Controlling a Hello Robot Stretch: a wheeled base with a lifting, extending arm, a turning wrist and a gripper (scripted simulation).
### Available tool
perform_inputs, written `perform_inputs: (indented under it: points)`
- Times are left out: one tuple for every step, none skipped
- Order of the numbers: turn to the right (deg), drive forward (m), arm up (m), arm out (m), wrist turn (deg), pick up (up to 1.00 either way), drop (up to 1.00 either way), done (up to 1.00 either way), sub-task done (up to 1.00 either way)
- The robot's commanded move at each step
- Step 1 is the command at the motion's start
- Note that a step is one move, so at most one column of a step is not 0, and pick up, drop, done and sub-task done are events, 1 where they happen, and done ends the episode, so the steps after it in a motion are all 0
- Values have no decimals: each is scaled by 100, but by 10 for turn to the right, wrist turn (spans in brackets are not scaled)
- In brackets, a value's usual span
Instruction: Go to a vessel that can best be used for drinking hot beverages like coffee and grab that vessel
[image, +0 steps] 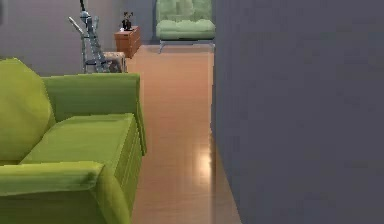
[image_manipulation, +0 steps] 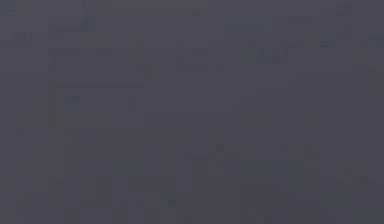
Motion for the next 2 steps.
perform_inputs:
  points:
    - [0, 50, 0, 0, 0, 0, 0, 0, 0]
    - [-60, 0, 0, 0, 0, 0, 0, 0, 0]
